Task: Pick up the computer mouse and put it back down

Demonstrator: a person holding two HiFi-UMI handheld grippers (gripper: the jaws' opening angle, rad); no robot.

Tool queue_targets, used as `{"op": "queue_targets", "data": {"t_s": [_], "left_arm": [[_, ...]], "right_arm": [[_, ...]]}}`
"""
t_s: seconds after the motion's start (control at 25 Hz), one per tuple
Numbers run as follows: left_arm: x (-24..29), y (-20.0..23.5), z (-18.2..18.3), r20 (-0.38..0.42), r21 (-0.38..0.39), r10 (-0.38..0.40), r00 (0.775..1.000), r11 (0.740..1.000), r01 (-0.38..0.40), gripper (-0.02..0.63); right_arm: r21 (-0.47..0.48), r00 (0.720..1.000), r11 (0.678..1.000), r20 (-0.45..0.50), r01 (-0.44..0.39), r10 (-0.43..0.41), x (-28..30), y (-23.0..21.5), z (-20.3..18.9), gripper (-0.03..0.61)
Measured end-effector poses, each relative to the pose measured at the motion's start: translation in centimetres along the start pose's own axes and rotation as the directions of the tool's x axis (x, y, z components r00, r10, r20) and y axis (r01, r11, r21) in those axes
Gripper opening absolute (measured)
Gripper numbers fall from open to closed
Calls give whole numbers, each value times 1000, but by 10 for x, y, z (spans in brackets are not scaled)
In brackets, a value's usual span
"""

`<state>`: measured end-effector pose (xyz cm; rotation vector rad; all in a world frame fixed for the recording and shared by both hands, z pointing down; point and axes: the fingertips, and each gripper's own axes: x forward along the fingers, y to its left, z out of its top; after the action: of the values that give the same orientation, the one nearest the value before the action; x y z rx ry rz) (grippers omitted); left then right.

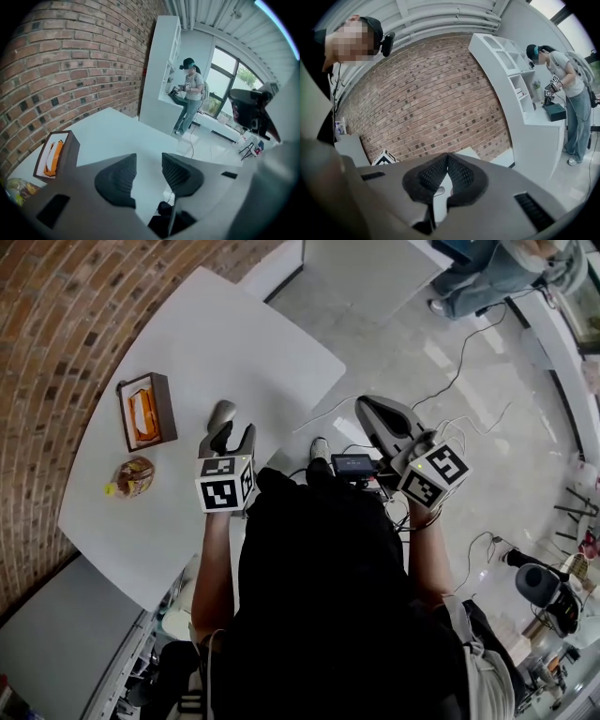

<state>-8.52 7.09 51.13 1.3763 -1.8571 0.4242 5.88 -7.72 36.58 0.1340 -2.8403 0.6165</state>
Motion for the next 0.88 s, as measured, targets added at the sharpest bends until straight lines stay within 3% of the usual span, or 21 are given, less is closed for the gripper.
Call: {"op": "queue_targets", "data": {"t_s": [0.36,0.68,0.88], "left_arm": [[-37,-27,30,198,-94,3,980,995,16,120],[-68,-47,52,353,-145,24,935,989,29,51],[-71,-57,55,393,-158,30,919,987,36,15]], "right_arm": [[-17,996,996,-34,-82,81,-1,-1,-7,17],[-45,987,988,-70,-148,144,-2,4,-13,17],[-58,980,981,-85,-186,180,-2,9,-16,17]]}}
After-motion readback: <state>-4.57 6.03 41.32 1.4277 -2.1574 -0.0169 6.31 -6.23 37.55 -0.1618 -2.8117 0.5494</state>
